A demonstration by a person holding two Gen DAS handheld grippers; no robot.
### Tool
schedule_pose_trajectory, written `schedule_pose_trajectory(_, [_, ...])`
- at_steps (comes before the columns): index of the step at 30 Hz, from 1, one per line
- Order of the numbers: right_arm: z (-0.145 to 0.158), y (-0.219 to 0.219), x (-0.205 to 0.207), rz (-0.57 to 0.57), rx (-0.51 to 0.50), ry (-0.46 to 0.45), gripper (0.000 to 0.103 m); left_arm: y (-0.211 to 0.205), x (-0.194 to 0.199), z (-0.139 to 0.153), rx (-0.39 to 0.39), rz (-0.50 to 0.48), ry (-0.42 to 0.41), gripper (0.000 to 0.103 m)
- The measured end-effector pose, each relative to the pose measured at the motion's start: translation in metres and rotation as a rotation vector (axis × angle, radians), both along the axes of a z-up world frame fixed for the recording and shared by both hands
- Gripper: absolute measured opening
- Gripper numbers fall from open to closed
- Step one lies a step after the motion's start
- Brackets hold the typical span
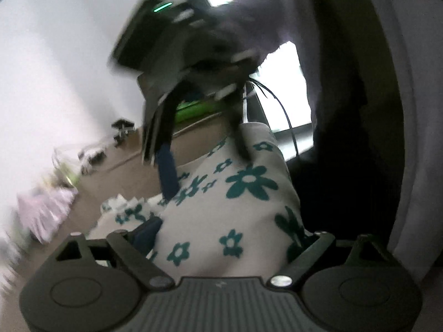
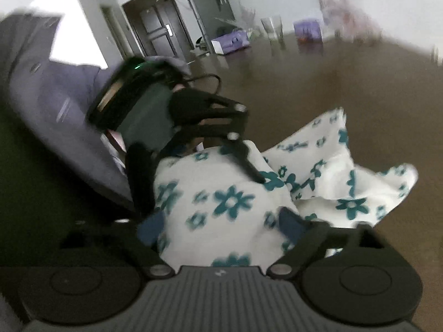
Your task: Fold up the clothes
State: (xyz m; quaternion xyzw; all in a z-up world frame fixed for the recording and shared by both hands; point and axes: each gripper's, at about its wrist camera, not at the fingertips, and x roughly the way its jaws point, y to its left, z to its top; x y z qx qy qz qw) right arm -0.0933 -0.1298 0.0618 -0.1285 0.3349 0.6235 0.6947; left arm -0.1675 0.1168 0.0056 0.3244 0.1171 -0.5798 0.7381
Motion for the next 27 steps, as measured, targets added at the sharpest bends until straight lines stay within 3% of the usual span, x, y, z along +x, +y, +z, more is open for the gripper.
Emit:
schedule_pose_trajectory(3, [-0.001, -0.011, -0.038, 0.052, -0.031, -0.262, 0.103, 0.01, 0.024, 0.006, -0.08, 0.03, 0.195, 0.087])
schedule_pose_trajectory(7, [-0.028, -0.005, -0.066, 0.045, -0.117, -0.565, 0.102, 0.014, 0.055, 0.015, -0.146, 0.055, 0.418, 0.084])
schedule_pose_trajectory(8, [-0.034, -0.002, -0.067, 0.031, -0.118, -0.615, 0.102, 0.015, 0.061, 0.017, -0.154, 0.057, 0.461, 0.083])
schedule_pose_trajectory(10, [-0.037, -0.001, -0.06, 0.004, -0.081, -0.591, 0.093, 0.018, 0.065, 0.019, -0.168, 0.068, 0.529, 0.08])
schedule_pose_trajectory(11, [-0.037, 0.0, -0.054, -0.005, -0.059, -0.551, 0.078, 0.02, 0.067, 0.02, -0.174, 0.067, 0.571, 0.078])
schedule_pose_trajectory(12, [-0.034, -0.001, -0.045, -0.003, -0.032, -0.455, 0.054, 0.021, 0.071, 0.021, -0.179, 0.061, 0.623, 0.077])
schedule_pose_trajectory(14, [-0.03, -0.004, -0.026, -0.016, 0.02, -0.27, 0.049, 0.025, 0.081, 0.022, -0.2, 0.062, 0.741, 0.076])
schedule_pose_trajectory(16, [-0.026, -0.015, 0.007, -0.066, 0.095, 0.04, 0.044, 0.035, 0.101, 0.019, -0.254, 0.101, 0.919, 0.077])
schedule_pose_trajectory(17, [-0.028, -0.021, 0.025, -0.101, 0.134, 0.211, 0.044, 0.046, 0.113, 0.016, -0.315, 0.124, 1.029, 0.077])
schedule_pose_trajectory(19, [-0.037, -0.03, 0.054, -0.178, 0.192, 0.47, 0.043, 0.065, 0.127, 0.014, -0.442, 0.217, 1.099, 0.077])
schedule_pose_trajectory(21, [-0.044, -0.035, 0.069, -0.234, 0.21, 0.566, 0.042, 0.08, 0.137, 0.01, -0.512, 0.347, 1.12, 0.077])
schedule_pose_trajectory(24, [-0.053, -0.039, 0.079, -0.322, 0.238, 0.677, 0.04, 0.092, 0.139, 0.0, -0.566, 0.514, 1.15, 0.068])
schedule_pose_trajectory(27, [-0.057, -0.046, 0.085, -0.423, 0.261, 0.759, 0.042, 0.095, 0.131, -0.005, -0.609, 0.617, 1.114, 0.061])
